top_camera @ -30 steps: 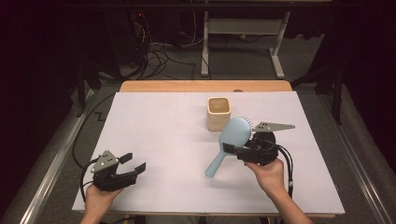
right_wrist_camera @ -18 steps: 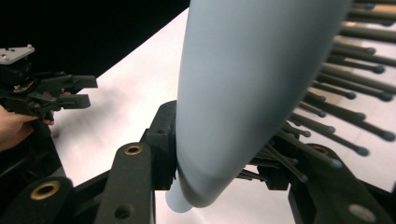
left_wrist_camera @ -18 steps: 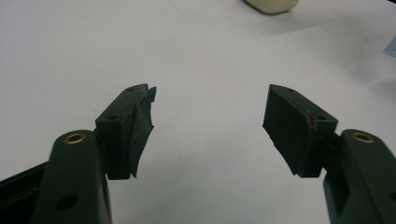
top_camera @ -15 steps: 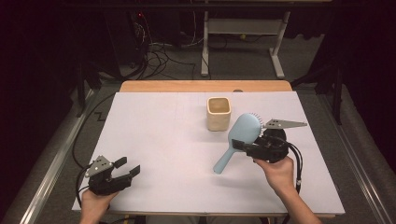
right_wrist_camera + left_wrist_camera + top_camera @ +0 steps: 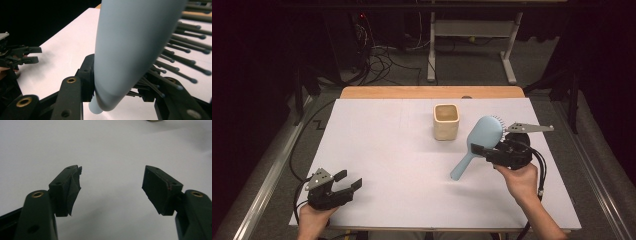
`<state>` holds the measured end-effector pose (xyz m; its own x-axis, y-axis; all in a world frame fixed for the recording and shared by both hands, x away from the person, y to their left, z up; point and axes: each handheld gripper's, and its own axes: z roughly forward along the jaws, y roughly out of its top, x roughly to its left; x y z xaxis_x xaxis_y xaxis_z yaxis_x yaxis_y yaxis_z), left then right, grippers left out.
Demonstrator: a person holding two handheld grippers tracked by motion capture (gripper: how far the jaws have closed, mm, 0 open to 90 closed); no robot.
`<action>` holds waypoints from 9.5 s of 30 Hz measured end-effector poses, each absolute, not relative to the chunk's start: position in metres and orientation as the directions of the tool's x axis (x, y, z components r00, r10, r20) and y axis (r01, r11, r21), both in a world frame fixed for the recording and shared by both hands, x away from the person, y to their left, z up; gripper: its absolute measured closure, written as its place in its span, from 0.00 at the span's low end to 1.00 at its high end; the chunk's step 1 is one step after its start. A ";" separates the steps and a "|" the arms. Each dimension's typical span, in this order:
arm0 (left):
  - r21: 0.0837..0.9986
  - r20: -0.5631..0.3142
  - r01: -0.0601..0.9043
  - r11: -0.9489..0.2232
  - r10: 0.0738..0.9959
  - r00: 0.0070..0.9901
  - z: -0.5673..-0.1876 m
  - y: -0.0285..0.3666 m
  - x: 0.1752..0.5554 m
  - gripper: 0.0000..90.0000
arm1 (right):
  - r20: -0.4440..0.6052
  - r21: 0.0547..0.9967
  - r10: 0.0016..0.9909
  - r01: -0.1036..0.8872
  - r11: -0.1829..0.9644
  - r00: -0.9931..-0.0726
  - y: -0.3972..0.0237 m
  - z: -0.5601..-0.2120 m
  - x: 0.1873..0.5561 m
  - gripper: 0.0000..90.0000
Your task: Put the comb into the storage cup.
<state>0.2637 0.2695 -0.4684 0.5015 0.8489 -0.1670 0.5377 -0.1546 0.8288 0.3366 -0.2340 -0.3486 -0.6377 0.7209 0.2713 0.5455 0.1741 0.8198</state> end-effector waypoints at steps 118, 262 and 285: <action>0.843 -0.165 0.524 -0.124 0.867 0.471 -0.466 0.273 0.261 0.36 | 0.194 0.846 0.811 0.512 0.147 -0.552 -0.199 -0.271 0.432 0.63; 0.838 -0.146 0.523 -0.155 0.859 0.490 -0.466 0.268 0.262 0.34 | 0.101 0.778 0.889 0.593 0.210 -0.447 -0.154 -0.359 0.478 0.51; 0.836 -0.152 0.529 -0.148 0.863 0.482 -0.466 0.268 0.262 0.34 | 0.059 0.780 0.890 0.577 0.242 -0.453 -0.162 -0.359 0.479 0.31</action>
